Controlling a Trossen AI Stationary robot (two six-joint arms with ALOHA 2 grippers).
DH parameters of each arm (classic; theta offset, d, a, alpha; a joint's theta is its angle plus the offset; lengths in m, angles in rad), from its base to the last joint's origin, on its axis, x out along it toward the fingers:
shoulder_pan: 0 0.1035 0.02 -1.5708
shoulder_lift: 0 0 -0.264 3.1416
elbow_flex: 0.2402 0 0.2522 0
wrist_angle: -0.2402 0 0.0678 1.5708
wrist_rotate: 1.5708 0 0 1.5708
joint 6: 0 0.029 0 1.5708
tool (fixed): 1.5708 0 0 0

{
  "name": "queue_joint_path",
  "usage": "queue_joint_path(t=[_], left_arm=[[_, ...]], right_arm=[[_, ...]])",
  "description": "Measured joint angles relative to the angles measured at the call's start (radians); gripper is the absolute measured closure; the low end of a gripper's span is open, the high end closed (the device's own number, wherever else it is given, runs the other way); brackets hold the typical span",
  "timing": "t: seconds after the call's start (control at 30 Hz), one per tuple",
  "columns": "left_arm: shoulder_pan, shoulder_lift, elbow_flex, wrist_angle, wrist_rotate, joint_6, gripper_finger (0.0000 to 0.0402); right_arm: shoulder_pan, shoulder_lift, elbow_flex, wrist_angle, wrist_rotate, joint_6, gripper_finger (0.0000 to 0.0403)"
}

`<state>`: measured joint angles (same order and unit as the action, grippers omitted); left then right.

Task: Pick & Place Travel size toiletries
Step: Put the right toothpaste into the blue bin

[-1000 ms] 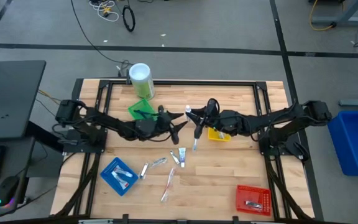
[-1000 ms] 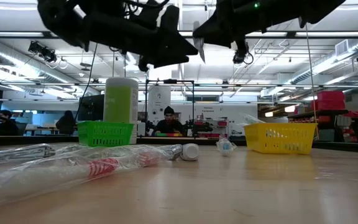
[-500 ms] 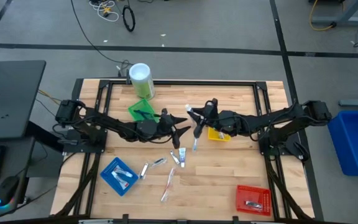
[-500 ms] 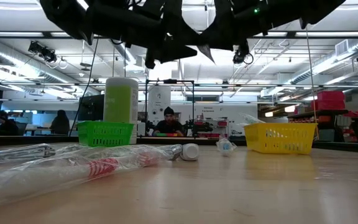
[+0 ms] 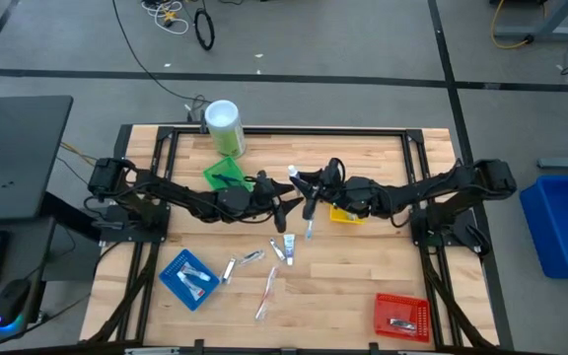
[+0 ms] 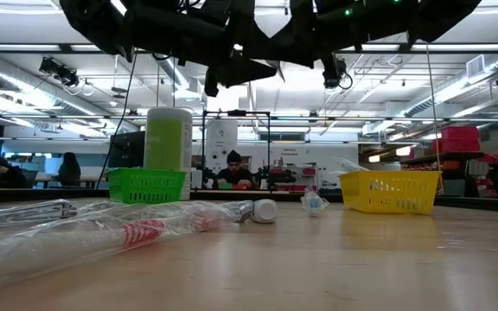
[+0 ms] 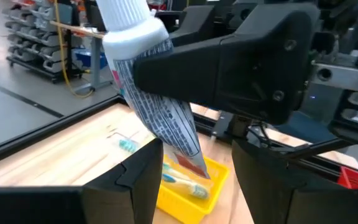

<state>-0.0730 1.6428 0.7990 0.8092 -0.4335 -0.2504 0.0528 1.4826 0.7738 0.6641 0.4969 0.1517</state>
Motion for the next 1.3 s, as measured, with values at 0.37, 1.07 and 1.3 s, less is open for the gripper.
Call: queue_joint_path(t=[0.37, 1.07, 1.3], left_arm=[[0.007, 0.000, 0.007, -0.093, -0.111, -0.033, 0.0220], [0.007, 0.000, 0.005, -0.138, -0.159, 0.000, 0.0395], [0.005, -0.015, 0.005, -0.238, -0.163, -0.006, 0.0397]], right_arm=[[0.000, 0.044, 0.000, 0.079, -0.002, -0.021, 0.0322], [-0.018, 0.042, 0.002, 0.004, -0.005, -0.063, 0.0276], [-0.021, 0.023, 0.002, -0.073, -0.008, -0.066, 0.0209]])
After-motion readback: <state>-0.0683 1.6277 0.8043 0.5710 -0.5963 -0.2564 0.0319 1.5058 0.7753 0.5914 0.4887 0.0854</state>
